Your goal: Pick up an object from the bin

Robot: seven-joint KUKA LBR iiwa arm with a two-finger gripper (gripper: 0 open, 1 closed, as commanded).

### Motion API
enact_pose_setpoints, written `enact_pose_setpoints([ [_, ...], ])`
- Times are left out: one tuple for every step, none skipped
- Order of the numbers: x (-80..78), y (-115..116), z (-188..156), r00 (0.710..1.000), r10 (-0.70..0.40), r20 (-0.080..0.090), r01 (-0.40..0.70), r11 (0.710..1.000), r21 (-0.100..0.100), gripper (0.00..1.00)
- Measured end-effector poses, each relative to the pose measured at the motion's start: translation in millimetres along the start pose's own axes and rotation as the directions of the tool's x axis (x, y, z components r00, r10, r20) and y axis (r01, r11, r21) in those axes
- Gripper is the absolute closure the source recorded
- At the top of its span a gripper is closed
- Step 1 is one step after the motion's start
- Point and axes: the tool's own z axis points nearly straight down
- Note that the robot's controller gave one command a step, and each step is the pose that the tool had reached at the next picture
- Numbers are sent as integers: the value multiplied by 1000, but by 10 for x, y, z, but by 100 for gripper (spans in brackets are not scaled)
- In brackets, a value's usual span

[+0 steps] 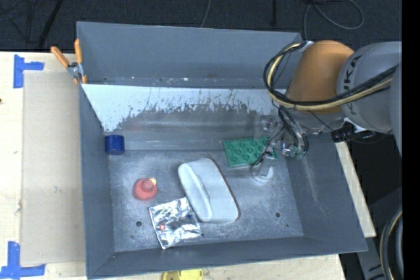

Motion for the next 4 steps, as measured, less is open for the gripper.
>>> enact_pose_setpoints([
  [52, 5, 305, 987, 163, -3, -163, 987, 1, 0],
  [50, 10, 303, 987, 159, -3, -159, 987, 1, 0],
  [35, -1, 278, 988, 156, 0, -156, 988, 3, 100],
  [14, 3, -409, 988, 153, 5, -153, 988, -1, 100],
])
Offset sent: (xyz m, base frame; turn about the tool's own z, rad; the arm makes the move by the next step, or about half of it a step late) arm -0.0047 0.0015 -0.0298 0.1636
